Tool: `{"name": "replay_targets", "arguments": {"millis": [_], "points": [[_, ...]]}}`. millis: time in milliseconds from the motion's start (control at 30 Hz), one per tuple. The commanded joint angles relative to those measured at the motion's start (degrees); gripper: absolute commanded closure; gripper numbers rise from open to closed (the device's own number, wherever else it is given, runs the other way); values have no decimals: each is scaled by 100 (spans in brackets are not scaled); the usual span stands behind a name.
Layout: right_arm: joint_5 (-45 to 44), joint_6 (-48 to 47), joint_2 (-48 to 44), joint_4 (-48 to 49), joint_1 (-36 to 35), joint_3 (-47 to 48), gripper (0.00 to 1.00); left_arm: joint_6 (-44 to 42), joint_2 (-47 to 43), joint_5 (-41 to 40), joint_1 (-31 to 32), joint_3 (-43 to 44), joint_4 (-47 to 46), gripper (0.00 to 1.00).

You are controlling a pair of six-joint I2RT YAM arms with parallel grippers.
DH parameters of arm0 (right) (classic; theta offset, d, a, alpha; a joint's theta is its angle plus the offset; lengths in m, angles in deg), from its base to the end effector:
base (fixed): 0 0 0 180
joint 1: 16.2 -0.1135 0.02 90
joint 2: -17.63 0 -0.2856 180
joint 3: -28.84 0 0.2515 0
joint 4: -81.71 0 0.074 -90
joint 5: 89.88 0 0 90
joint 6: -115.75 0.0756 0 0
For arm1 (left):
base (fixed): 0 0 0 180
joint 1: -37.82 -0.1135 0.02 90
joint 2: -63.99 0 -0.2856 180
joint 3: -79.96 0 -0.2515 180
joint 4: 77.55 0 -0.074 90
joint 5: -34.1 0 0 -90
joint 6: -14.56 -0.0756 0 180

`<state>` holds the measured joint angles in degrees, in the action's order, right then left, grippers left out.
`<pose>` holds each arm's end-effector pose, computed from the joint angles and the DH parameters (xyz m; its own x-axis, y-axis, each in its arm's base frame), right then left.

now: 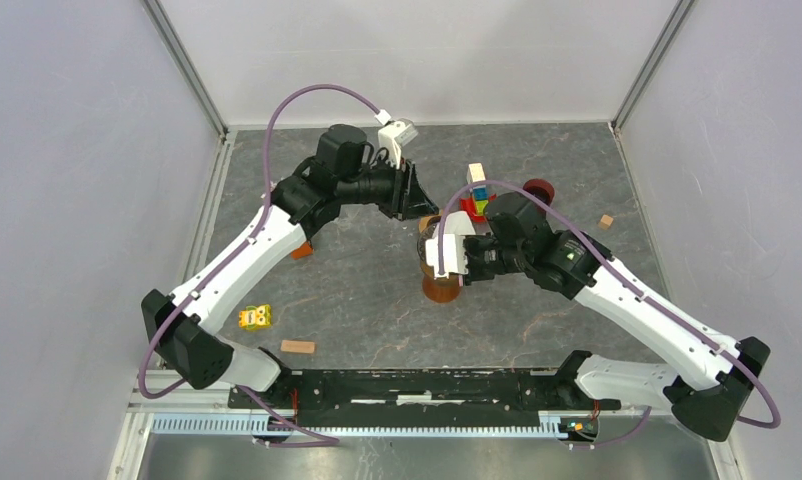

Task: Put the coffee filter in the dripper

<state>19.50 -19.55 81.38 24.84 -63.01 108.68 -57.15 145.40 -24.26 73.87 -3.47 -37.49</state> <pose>0.1496 0.1961 0.3444 0.2967 -0.6637 -0.6867 -0.9225 -0.0132 -0.3858 0.2561 -0.2354 0.4034 -0.6012 0.1071 -0.7919 0.7341 0.4654 -0.4944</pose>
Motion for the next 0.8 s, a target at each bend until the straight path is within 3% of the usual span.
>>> {"name": "replay_targets", "arguments": {"millis": [0,400,767], "points": [[-60,-84,41,139,15,-68,100,-650,112,-326,200,78,110,54],[21,-40,128,273,18,-306,100,-1436,451,-1656,684,178,629,44],[35,-23,130,243,14,-311,100,-1662,409,-1971,690,172,709,40]]}}
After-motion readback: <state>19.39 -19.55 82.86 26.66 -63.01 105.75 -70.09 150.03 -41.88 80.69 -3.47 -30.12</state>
